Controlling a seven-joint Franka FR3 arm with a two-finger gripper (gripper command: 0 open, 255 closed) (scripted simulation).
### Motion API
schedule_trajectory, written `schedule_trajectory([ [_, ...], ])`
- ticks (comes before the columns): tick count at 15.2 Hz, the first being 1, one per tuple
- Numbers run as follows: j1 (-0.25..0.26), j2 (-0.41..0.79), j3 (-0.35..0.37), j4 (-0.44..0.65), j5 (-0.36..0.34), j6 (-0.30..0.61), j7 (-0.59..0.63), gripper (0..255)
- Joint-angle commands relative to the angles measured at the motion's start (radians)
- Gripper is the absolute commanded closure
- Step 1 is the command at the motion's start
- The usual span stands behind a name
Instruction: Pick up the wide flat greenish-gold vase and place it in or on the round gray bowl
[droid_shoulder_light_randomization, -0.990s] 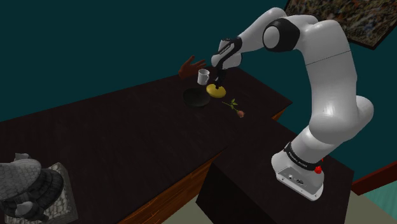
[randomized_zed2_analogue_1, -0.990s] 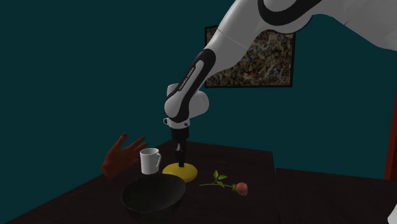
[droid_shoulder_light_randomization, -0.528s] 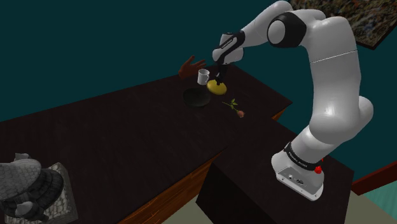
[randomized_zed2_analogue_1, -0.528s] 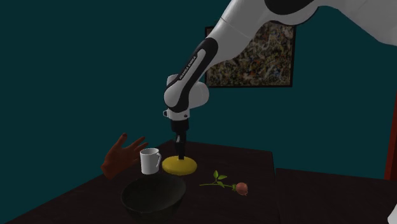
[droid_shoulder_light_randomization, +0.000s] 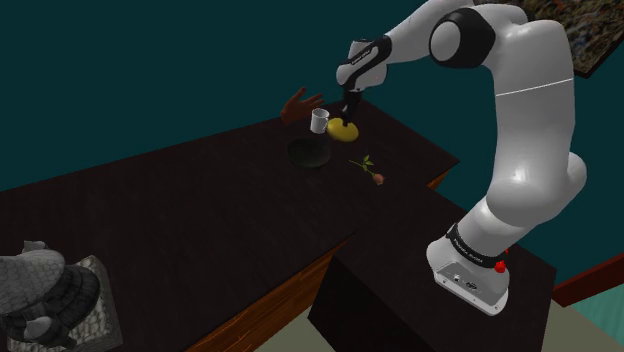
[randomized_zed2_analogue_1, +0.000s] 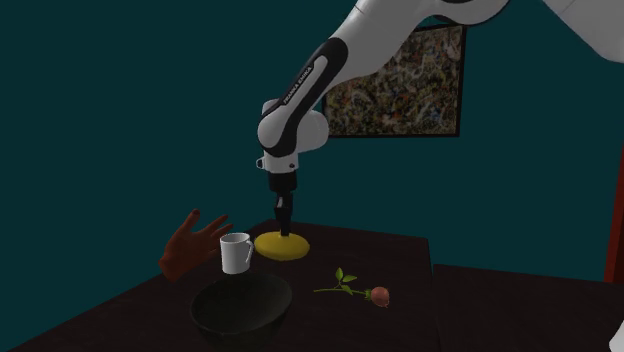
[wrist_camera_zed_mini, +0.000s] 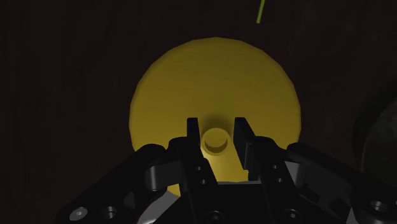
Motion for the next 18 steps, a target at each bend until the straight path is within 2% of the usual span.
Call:
schedule_trajectory([
  [1, 0.002, -0.019, -0.003, -0.001, -0.003, -0.018, 0.000, 255],
  [17, 0.015, -0.144, -0.020, 0.021, -0.024, -0.164, 0.003, 255],
  [18, 0.033, -0.163, -0.018, -0.003, -0.030, -0.160, 0.023, 255],
])
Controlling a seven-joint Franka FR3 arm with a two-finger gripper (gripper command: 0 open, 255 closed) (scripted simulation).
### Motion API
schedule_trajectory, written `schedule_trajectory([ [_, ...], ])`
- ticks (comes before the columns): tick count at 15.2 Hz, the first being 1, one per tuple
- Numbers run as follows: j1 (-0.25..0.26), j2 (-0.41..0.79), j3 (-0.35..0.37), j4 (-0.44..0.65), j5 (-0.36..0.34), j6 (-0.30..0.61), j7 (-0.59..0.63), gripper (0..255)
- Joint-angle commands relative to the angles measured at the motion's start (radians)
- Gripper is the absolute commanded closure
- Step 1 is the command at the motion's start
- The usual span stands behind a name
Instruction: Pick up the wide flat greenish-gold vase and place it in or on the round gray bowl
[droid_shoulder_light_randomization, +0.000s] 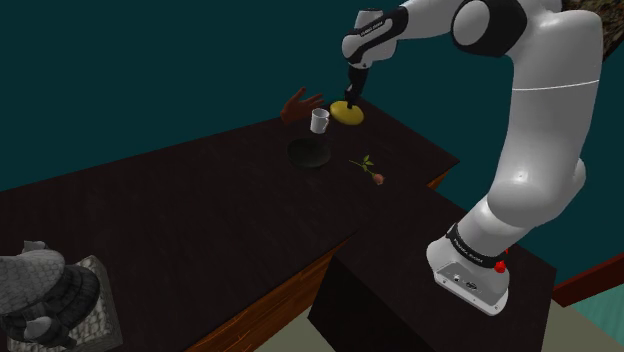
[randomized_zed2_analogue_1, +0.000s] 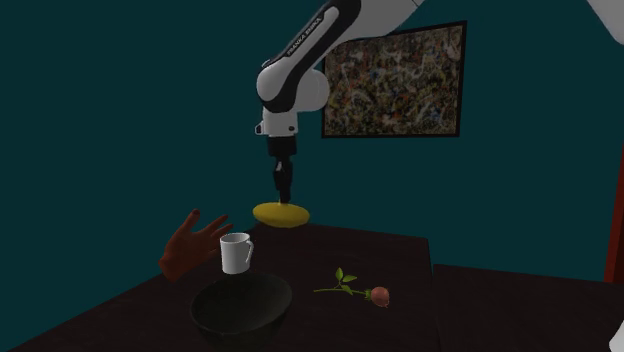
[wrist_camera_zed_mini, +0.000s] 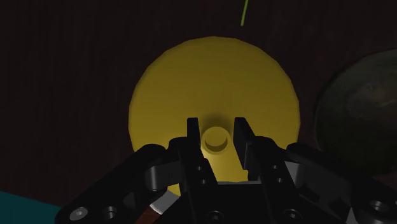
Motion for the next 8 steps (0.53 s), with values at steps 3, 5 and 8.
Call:
schedule_trajectory([
  [3, 0.063, -0.063, 0.008, -0.070, -0.020, 0.003, 0.074, 255],
  [5, 0.097, -0.095, 0.014, -0.105, -0.031, 0.004, 0.117, 255],
  [8, 0.147, -0.137, 0.025, -0.148, -0.046, 0.001, 0.184, 255],
])
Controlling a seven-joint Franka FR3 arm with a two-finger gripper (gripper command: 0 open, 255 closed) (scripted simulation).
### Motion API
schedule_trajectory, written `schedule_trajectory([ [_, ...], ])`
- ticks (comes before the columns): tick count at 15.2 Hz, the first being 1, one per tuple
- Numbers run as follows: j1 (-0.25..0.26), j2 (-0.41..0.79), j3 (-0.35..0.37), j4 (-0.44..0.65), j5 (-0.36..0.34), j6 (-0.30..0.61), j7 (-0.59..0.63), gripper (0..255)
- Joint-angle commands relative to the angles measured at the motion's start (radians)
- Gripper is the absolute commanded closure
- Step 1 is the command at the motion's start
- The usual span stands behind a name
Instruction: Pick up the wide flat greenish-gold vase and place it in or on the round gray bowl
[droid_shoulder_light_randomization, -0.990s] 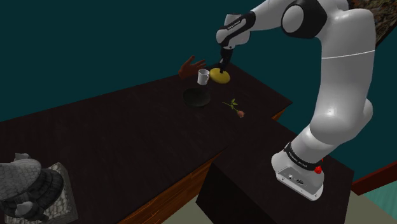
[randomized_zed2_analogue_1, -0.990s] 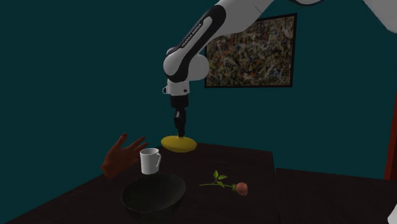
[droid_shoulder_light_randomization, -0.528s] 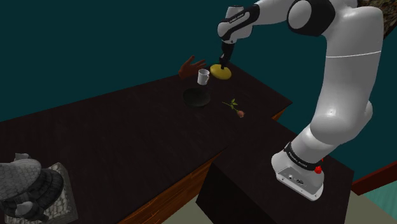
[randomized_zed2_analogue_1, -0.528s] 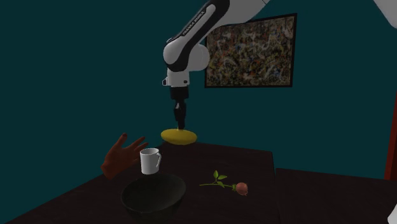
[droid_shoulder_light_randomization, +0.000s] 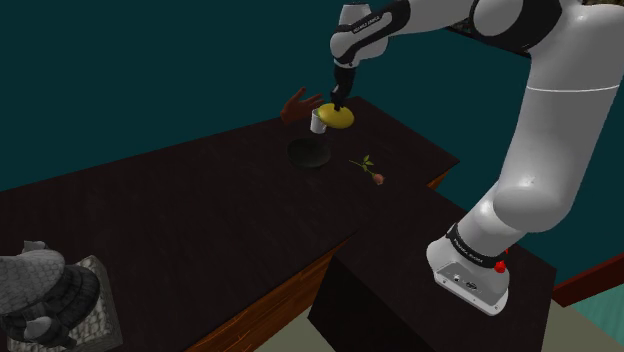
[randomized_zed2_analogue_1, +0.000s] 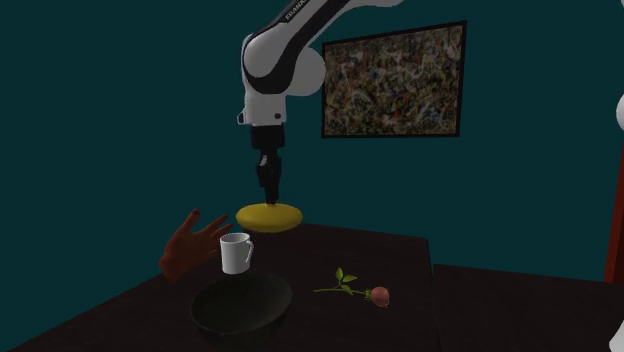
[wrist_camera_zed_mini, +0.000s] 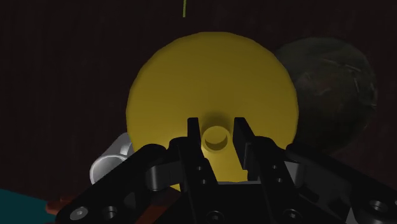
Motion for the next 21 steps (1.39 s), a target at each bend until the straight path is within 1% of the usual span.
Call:
schedule_trajectory([
  [1, 0.037, -0.030, 0.009, -0.032, -0.011, 0.000, 0.051, 255],
  [5, 0.100, -0.073, 0.030, -0.066, -0.028, -0.014, 0.141, 255],
  [10, 0.171, -0.108, 0.061, -0.082, -0.043, -0.040, 0.248, 255],
  [21, 0.167, -0.026, 0.064, -0.124, -0.035, 0.083, 0.251, 255],
])
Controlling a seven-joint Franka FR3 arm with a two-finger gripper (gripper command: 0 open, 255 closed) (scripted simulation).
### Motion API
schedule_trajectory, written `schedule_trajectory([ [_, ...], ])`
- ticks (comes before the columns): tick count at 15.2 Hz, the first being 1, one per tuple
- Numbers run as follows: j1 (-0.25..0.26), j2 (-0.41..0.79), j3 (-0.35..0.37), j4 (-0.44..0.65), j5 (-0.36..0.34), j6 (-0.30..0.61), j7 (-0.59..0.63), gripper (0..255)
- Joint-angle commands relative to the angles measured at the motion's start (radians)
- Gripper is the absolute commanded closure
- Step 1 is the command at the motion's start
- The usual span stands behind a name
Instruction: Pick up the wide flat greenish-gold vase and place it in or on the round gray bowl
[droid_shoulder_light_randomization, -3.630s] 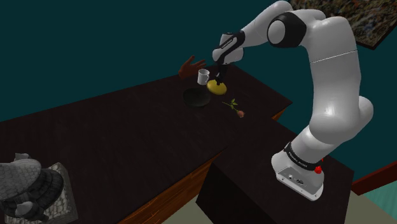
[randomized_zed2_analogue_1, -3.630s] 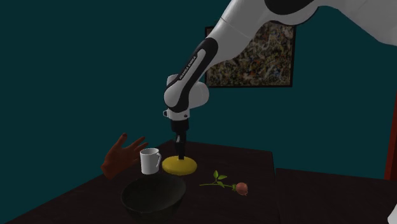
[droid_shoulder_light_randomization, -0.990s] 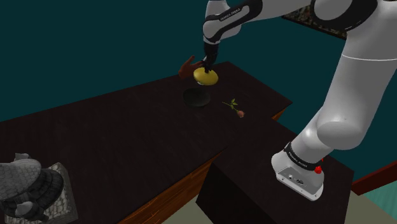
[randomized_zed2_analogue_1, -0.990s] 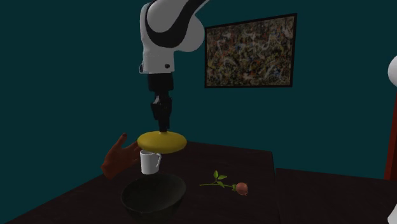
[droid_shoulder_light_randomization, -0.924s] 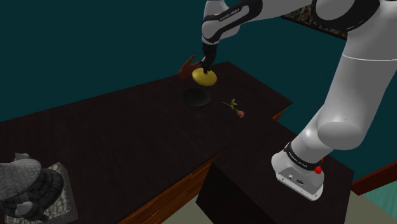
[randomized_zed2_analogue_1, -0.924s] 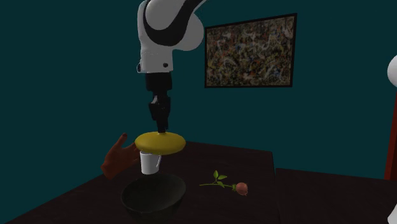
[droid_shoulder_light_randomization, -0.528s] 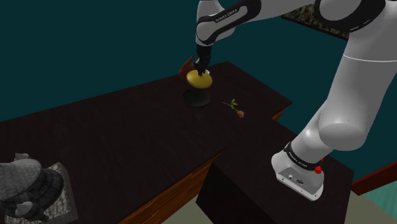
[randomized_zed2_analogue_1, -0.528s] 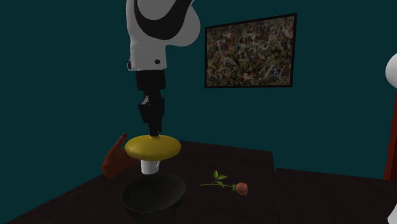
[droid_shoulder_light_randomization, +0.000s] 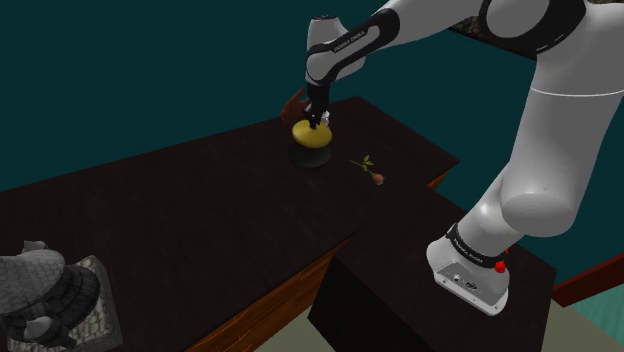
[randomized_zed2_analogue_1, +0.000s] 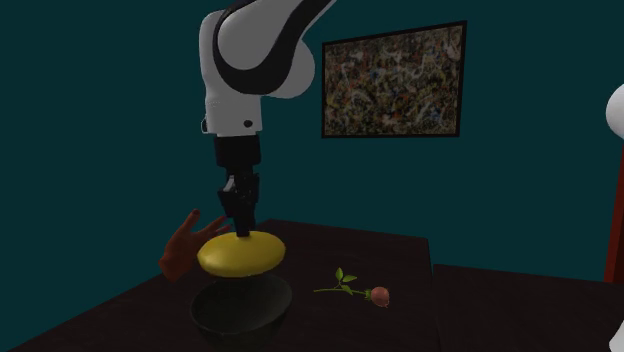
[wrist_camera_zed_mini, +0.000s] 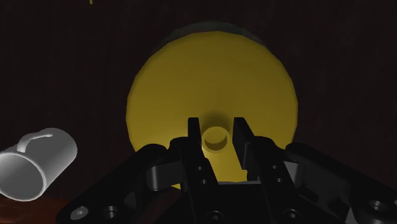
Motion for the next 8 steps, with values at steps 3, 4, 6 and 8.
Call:
schedule_trajectory([
  [3, -0.002, 0.035, 0.002, -0.010, 0.003, 0.045, 0.001, 255],
  [4, -0.003, 0.043, 0.002, -0.012, 0.004, 0.056, 0.001, 255],
  [6, -0.004, 0.061, 0.003, -0.015, 0.006, 0.077, 0.001, 255],
  [8, -0.005, 0.080, 0.005, -0.017, 0.007, 0.097, 0.001, 255],
])
